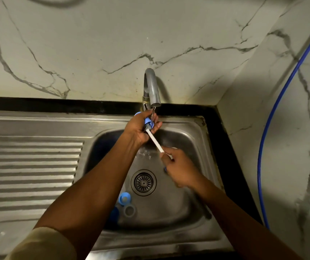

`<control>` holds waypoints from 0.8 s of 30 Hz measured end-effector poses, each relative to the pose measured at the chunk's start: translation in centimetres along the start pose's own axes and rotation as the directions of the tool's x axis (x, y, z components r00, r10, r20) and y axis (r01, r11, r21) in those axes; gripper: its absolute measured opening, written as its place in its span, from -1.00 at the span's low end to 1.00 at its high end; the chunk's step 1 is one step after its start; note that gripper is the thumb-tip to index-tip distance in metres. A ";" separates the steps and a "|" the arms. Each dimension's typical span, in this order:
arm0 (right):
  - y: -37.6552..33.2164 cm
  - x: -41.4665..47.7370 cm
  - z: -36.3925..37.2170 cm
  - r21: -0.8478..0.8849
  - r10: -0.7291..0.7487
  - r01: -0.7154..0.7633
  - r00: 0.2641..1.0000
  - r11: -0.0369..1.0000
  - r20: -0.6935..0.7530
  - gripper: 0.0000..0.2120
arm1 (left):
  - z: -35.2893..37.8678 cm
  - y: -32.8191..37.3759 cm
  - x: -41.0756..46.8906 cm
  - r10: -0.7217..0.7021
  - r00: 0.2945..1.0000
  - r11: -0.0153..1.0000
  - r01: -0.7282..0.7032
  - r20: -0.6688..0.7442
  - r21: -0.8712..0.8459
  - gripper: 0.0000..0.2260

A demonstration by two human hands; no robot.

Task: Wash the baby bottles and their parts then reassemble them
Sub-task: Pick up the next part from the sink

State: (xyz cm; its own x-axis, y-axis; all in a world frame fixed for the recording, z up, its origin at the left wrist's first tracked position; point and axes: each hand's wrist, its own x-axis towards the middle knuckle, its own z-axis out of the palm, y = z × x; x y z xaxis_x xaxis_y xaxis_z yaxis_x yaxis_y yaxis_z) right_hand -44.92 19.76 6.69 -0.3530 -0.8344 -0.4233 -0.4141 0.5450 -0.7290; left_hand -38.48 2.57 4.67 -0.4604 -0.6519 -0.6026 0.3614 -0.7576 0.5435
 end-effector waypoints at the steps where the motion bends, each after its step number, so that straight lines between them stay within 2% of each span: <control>1: 0.6 0.5 0.1 -0.363 -0.107 0.068 0.990 0.929 -0.088 -0.72 | 0.3 -0.3 0.2 0.005 0.999 0.999 -0.003 -0.045 0.040 -0.85; 2: 1.0 0.8 0.2 -0.553 -0.172 0.066 0.975 0.831 -0.142 -0.71 | 0.5 -0.5 0.6 0.013 0.998 0.998 -0.008 -0.067 0.070 -0.80; 3: 1.0 1.0 0.2 -0.608 -0.203 0.056 0.964 0.792 -0.175 -0.70 | 0.5 -0.6 0.8 0.009 0.998 0.997 -0.004 -0.070 0.072 -0.75; 4: 0.9 1.0 0.1 -0.574 -0.200 0.066 0.964 0.816 -0.174 -0.70 | 0.3 -0.7 1.1 -0.001 0.997 0.998 0.006 -0.072 0.057 -0.72; 5: 0.6 0.8 -0.1 -0.472 -0.171 0.089 0.976 0.877 -0.134 -0.70 | 0.0 -0.8 0.8 -0.012 0.998 0.998 0.015 -0.064 0.055 -0.72; 6: 0.3 0.6 -0.5 -0.266 -0.116 0.090 0.990 0.960 -0.083 -0.71 | -0.5 -0.8 0.7 -0.017 0.998 0.997 0.021 -0.057 0.074 -0.78; 7: 0.2 0.6 -1.2 0.041 -0.018 0.017 1.000 0.999 0.007 -0.72 | -1.1 -0.8 0.4 -0.034 0.999 0.995 0.037 -0.031 0.088 -0.86; 8: 0.1 0.3 -1.8 0.325 0.073 -0.123 0.984 0.938 0.162 -0.73 | -1.7 -0.8 0.0 -0.064 0.998 0.995 0.063 0.009 0.076 -0.88; 9: -0.3 -0.2 -2.4 0.508 0.091 -0.253 0.942 0.823 0.322 -0.72 | -2.1 -0.6 -0.6 -0.101 0.993 0.994 0.099 0.065 0.042 -0.82; 11: -0.7 -0.8 -2.6 0.678 0.004 -0.404 0.861 0.614 0.509 -0.70 | -1.8 -0.2 -1.1 -0.099 0.980 0.991 0.112 0.170 -0.072 -0.77; 12: -0.8 -1.0 -2.3 0.712 -0.026 -0.428 0.848 0.557 0.530 -0.70 | -1.3 -0.1 -1.1 -0.069 0.981 0.989 0.091 0.183 -0.116 -0.80; 13: -0.7 -1.0 -1.8 0.710 0.002 -0.418 0.863 0.566 0.506 -0.71 | -0.8 -0.1 -1.0 -0.028 0.986 0.989 0.052 0.162 -0.141 -0.85; 14: -0.5 -0.7 -1.2 0.647 0.041 -0.323 0.911 0.690 0.411 -0.73 | -0.3 -0.1 -0.4 0.005 0.995 0.990 0.009 0.104 -0.138 -0.89; 15: -0.2 -0.2 -0.8 0.446 0.058 -0.165 0.968 0.880 0.243 -0.74 | 0.1 -0.1 0.1 0.014 0.999 0.995 -0.010 0.038 -0.101 -0.88; 16: 0.2 0.4 -0.6 0.109 0.002 -0.007 0.999 0.994 0.048 -0.73 | 0.4 -0.1 0.5 0.018 1.000 0.998 -0.019 -0.018 -0.058 -0.84; 17: 0.8 1.2 -0.5 -0.224 -0.105 0.083 0.991 0.971 -0.088 -0.71 | 0.7 -0.1 0.6 0.015 0.999 1.000 -0.016 -0.052 -0.018 -0.79; 18: 1.3 1.7 -0.3 -0.417 -0.178 0.098 0.971 0.903 -0.158 -0.70 | 0.8 -0.2 0.9 0.013 0.998 1.000 -0.013 -0.066 0.004 -0.75; 19: 1.7 2.1 -0.2 -0.509 -0.216 0.088 0.956 0.856 -0.200 -0.69 | 0.8 -0.3 0.9 -0.007 0.997 1.000 0.008 -0.071 0.012 -0.72; 21: 1.5 2.0 0.0 -0.474 -0.205 0.097 0.962 0.875 -0.181 -0.70 | 0.6 -0.3 0.6 -0.038 0.998 0.999 0.038 -0.054 -0.004 -0.74; 22: 1.2 1.7 -0.2 -0.348 -0.164 0.108 0.977 0.931 -0.136 -0.72 | 0.1 -0.2 0.5 -0.038 0.998 0.999 0.039 -0.040 0.007 -0.82; 23: 0.8 1.4 -0.6 -0.077 -0.072 0.067 0.995 0.995 -0.062 -0.75 | -0.6 -0.1 0.3 -0.048 0.999 0.999 0.048 -0.008 0.020 -0.91; 24: 0.4 1.0 -1.2 0.254 0.028 -0.051 0.995 0.966 0.094 -0.76 | -1.2 0.0 0.1 -0.057 0.998 0.998 0.056 0.035 0.019 -0.94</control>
State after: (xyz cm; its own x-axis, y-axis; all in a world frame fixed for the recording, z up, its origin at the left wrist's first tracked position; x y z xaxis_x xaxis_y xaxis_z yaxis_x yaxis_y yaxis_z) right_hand -46.49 19.26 6.63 -0.2840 -0.8230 -0.4920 -0.1691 0.5481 -0.8192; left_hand -37.53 2.47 3.92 -0.5086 -0.6060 -0.6116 0.3194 -0.7925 0.5196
